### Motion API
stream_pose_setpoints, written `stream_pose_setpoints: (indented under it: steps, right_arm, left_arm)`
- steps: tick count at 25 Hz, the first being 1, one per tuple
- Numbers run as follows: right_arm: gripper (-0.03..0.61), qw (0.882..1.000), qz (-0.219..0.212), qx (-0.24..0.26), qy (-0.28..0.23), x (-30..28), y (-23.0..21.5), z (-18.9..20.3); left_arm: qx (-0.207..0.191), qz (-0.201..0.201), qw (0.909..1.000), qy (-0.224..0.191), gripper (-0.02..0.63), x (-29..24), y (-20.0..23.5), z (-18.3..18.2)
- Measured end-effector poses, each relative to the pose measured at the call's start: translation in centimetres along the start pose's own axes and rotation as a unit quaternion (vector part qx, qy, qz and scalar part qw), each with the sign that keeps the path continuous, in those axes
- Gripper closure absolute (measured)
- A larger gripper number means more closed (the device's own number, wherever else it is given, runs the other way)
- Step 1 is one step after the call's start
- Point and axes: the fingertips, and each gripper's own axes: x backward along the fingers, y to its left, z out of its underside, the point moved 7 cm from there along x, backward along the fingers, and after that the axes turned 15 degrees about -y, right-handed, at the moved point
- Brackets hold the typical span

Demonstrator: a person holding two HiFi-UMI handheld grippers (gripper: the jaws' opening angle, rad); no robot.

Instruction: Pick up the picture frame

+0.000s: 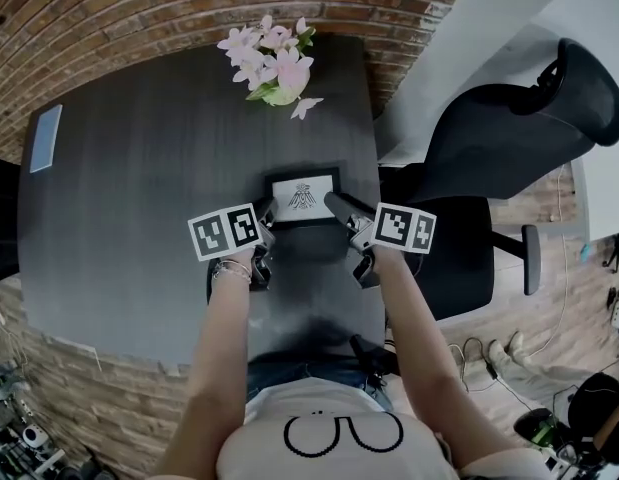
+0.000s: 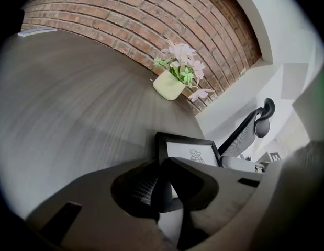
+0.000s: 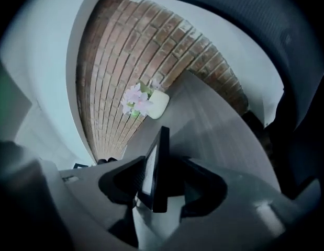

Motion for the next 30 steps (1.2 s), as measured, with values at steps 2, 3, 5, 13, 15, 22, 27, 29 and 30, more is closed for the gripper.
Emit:
stream_pose_setpoints:
  steps: [2,3,5,13,15,22,27,29,30]
  right_arm:
    - [0.379,0.999,-0.018,-0.045,0.016,-0.7,0.0,0.5]
    - [0.379,0.997,-0.026,-0.063,0.021,-1.0,0.0,0.7]
    - [0.398,0.995,-0.033,-0.086,0.024,-1.4,-0.1,0.9]
    - [0.541,0.991,-0.051,-0.119,0.028,-2.0,-0.2,1.4]
    - [0.545,0.990,-0.056,-0.126,0.022,-1.9,0.0,1.5]
    - [0.548,0.991,-0.056,-0.123,0.021,-1.7,0.0,1.7]
    - [0.548,0.991,-0.058,-0.122,0.017,-1.5,0.2,1.7]
    - [0.549,0.990,-0.061,-0.123,0.014,-1.4,0.3,1.7]
    - [0.549,0.990,-0.063,-0.125,0.012,-1.3,0.4,1.6]
  left_arm:
    - [0.000,0.000,1.0000,0.000,0.541,0.0,0.0,0.0]
    - [-0.001,-0.001,1.0000,-0.001,0.541,0.0,0.0,0.0]
    - [-0.006,-0.002,1.0000,-0.001,0.541,-0.1,-0.1,0.1]
    - [-0.009,-0.004,1.0000,-0.003,0.541,-0.1,-0.1,0.1]
    - [-0.008,-0.005,1.0000,-0.004,0.541,0.0,-0.1,0.1]
    - [-0.036,-0.019,0.9989,-0.022,0.537,0.6,-0.7,-0.3]
    - [-0.076,-0.011,0.9963,-0.040,0.342,1.5,-2.0,-1.1]
    - [-0.089,-0.008,0.9951,-0.042,0.342,1.9,-2.3,-1.3]
    - [-0.091,-0.006,0.9948,-0.044,0.342,2.1,-2.3,-1.4]
